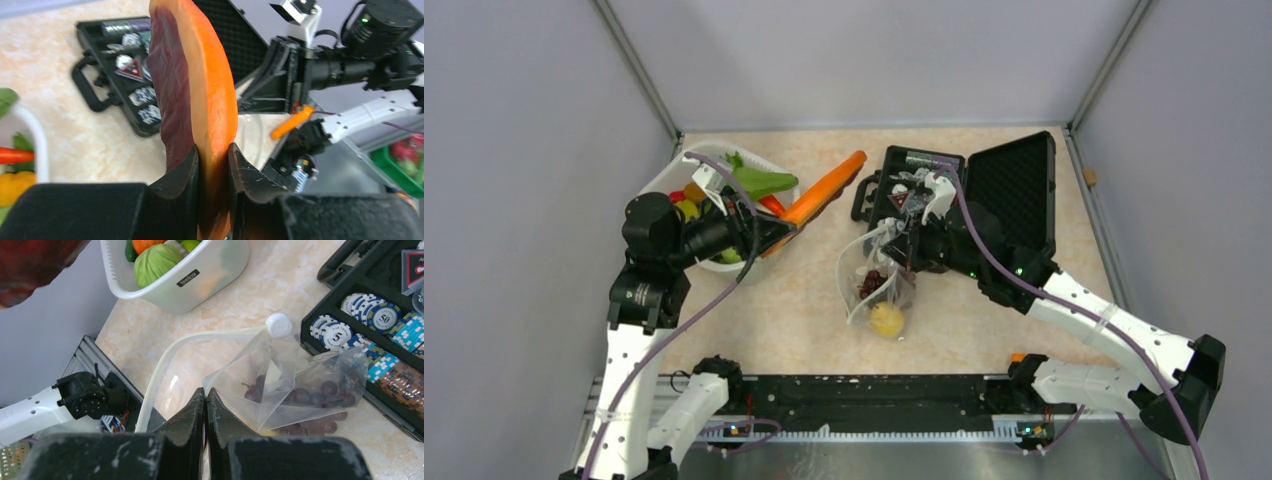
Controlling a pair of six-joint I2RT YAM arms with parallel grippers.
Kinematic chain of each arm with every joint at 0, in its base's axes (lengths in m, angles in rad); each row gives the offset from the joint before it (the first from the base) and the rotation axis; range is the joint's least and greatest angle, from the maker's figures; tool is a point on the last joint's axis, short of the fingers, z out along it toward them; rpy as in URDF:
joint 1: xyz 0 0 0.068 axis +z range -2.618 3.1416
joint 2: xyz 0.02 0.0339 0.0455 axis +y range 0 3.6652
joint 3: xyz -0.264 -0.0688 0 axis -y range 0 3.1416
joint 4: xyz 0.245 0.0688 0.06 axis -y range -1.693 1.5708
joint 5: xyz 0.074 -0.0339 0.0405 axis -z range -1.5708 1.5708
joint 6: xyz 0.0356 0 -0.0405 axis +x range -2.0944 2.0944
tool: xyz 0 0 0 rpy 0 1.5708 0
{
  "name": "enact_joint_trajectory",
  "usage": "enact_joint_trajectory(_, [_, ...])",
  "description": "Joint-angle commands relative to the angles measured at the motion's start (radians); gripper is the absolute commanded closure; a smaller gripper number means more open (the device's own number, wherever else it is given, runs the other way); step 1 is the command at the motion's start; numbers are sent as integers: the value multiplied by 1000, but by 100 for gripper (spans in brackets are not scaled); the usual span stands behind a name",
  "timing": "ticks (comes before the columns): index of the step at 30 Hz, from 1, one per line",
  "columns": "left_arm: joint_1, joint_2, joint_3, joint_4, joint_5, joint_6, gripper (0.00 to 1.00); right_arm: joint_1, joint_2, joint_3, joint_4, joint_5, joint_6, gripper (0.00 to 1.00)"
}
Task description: Place the food in the zip-top bag and seal the zipper
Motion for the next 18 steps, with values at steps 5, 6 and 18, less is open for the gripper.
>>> enact_joint_trajectory(5, [2,-97,-37,-46,145,-190,100,-4,-53,-48,112,108,43,98])
enact_joint_trajectory(6, [2,-112,-49,-45,148,-221,100,-4,-57,-58,125,116,46,98])
enact_joint_trajectory(18, [2,-129,-46,-306,156,-298,100,-4,-61,-88,172,145,69,98])
